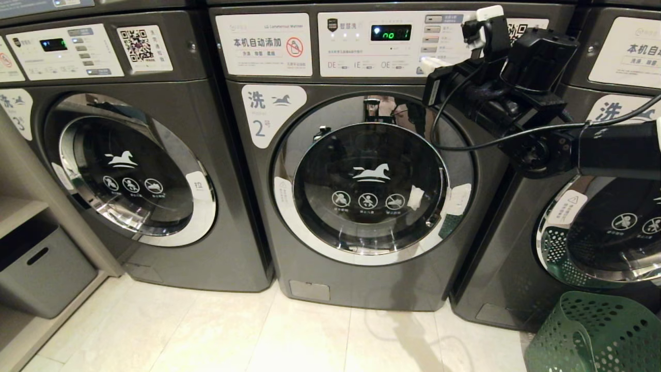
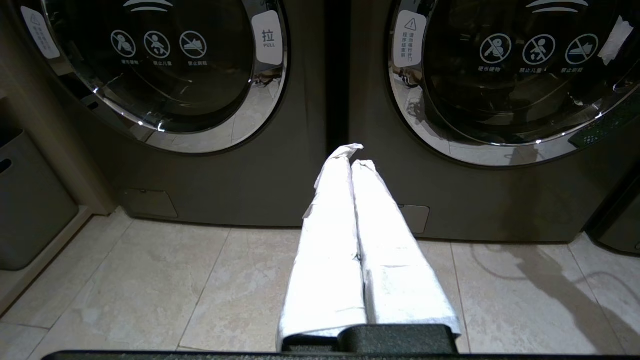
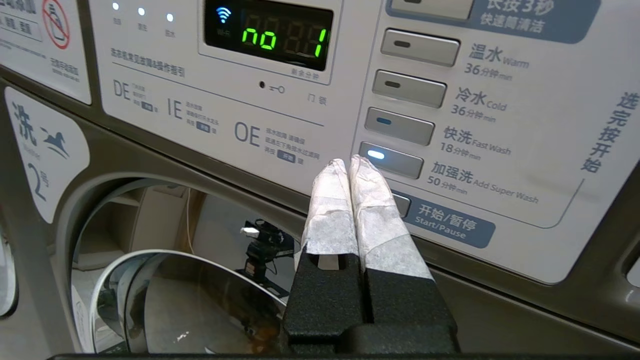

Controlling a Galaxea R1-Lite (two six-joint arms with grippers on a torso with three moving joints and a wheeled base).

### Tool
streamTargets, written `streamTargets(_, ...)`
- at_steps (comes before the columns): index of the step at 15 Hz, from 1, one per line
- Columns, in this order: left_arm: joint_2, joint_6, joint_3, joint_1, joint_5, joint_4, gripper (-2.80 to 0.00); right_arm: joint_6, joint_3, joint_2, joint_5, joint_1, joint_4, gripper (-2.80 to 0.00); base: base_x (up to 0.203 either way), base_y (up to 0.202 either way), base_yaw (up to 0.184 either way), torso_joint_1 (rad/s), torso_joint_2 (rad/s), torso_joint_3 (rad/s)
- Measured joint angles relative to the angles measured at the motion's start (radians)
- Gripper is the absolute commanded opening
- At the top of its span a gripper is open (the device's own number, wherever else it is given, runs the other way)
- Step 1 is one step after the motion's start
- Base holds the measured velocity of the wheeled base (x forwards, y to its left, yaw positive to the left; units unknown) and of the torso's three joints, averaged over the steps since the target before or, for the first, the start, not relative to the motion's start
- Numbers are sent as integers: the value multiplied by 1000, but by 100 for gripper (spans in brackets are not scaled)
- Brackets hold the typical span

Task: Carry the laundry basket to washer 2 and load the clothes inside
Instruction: Press the washing machine switch

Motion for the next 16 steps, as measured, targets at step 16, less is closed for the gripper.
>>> streamTargets(16, 0, -5, 0, 0, 0, 0, -280, 0, -16, 37, -6, -8, -1, -280, 0, 0, 0, 0, 0, 0)
